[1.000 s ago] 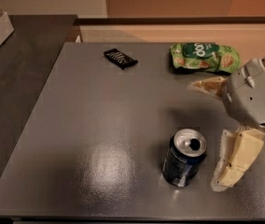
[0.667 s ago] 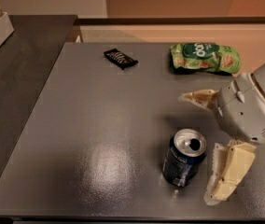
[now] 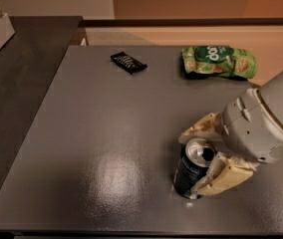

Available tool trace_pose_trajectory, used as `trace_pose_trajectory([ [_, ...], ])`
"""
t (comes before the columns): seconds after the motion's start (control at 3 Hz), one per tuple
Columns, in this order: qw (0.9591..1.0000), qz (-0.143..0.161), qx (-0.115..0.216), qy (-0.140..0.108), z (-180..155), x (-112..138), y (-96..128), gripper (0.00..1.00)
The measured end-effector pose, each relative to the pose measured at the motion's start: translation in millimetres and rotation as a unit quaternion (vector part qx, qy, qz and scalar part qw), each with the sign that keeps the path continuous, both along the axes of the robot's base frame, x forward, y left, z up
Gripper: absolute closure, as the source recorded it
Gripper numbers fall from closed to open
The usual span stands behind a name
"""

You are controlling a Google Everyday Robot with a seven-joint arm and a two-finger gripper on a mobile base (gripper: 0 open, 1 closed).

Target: Move pepsi can near rxbar chocolate

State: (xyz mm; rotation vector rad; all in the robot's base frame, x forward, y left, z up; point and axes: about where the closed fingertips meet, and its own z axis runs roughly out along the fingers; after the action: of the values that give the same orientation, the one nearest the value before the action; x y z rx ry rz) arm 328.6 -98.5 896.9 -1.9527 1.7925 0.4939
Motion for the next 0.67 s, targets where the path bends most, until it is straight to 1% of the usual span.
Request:
trace_pose_trajectory([
  [0.33,1.0,-0.007,0.0,0.001,2,3,-1,0.64],
  [0.67,0.9994,-0.034,0.006,-0.009,22,17,4,0.87],
])
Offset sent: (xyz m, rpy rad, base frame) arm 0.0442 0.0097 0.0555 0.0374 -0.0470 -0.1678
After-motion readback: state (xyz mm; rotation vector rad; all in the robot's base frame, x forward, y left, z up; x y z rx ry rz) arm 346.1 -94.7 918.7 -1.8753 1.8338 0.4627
